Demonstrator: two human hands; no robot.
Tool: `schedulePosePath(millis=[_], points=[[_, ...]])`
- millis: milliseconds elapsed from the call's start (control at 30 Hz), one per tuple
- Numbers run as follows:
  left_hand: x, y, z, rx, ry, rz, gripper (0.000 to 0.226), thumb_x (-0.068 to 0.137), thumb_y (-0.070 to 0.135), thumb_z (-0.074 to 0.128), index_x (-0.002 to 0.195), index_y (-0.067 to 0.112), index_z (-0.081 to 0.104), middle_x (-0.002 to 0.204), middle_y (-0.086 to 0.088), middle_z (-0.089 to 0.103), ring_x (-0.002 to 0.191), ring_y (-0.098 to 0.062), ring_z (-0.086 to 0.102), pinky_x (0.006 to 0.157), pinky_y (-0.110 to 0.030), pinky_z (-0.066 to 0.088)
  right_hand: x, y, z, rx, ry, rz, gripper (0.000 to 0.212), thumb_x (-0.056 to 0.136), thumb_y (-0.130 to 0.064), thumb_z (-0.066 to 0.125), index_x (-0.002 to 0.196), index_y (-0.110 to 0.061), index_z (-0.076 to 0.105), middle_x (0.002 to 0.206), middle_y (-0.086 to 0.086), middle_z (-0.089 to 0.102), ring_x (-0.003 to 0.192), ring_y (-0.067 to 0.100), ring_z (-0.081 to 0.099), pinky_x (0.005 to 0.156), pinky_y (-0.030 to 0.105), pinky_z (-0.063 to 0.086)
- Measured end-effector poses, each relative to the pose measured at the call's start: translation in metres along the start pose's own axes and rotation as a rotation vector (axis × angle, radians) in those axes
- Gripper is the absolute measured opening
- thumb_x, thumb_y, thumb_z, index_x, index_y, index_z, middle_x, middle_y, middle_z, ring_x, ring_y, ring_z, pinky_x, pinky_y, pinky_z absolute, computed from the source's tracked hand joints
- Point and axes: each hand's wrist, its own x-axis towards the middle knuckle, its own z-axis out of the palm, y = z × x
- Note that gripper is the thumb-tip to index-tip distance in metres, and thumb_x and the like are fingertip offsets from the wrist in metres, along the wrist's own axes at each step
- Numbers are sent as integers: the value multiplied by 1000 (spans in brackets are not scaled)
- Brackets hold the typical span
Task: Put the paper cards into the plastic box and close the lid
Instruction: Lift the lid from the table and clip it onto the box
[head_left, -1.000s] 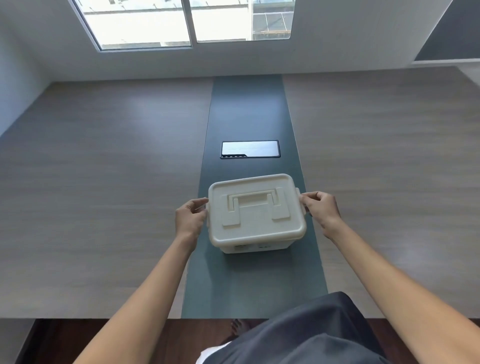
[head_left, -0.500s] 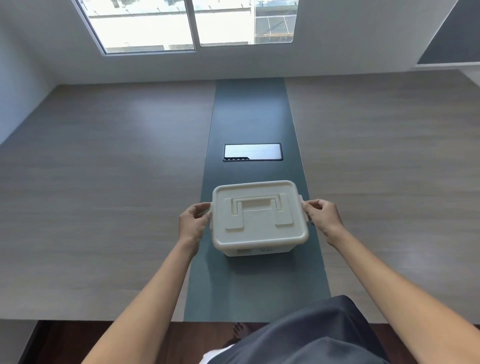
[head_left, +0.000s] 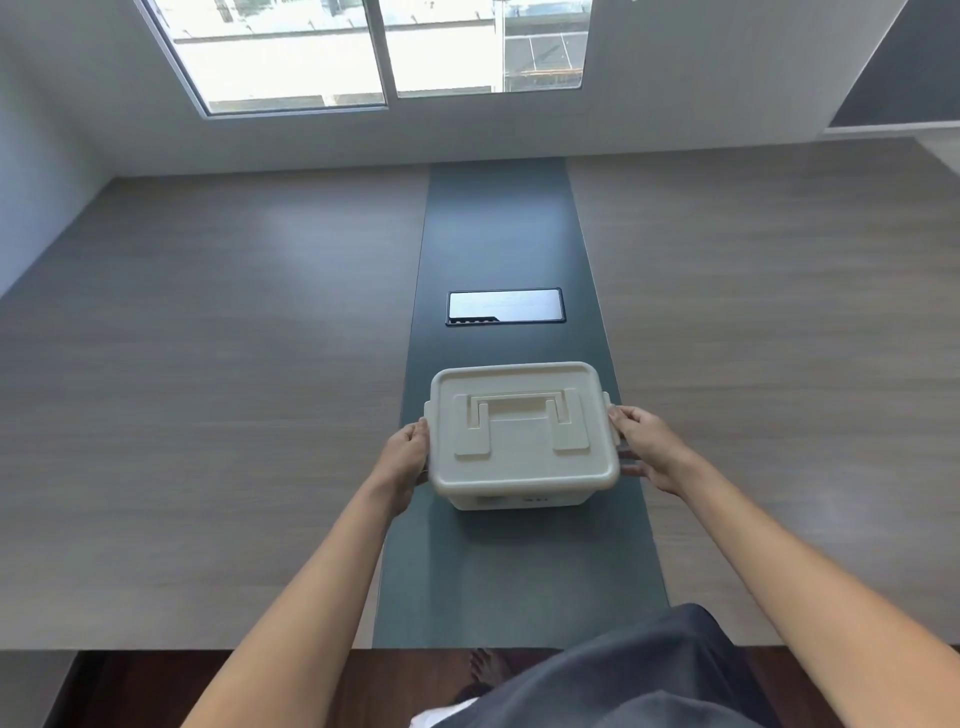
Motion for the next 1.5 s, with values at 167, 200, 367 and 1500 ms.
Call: schedulePosePath(millis=[167,200,367,1500], points=[[4,3,1,-35,40,37,27,105,25,41,110,7,61,81,-2,67,57,-10,59,53,-24,47,3,-2,-3,-21,-63,3,30,104,-39,43,120,-21,61,105,6,70,91,25,64,73,41,57],[5,3,1,-48,46,36,26,105,23,42,109,7,61,81,-3,67,56,-10,59,52,-24,47,2,-3,-3,-29,-56,-1,30,104,-37,44,118,-19,63,104,7,71,90,25,65,73,41,57],[10,6,-3,-32,146,125,15,100,11,53,99,6,67,86,-5,68,75,-19,60,70,-30,50,4,-5,-2,-88,111,-115,30,99,-23,58,111,2,68,90,10,71,69,19,64,62,30,55],[43,52,18,409,258,298,14,85,7,57,72,7,60,104,-14,50,78,-25,54,77,-29,48,27,-43,27,-617,200,-259,26,103,-27,37,106,-8,55,125,18,63,115,38,57,83,36,42]])
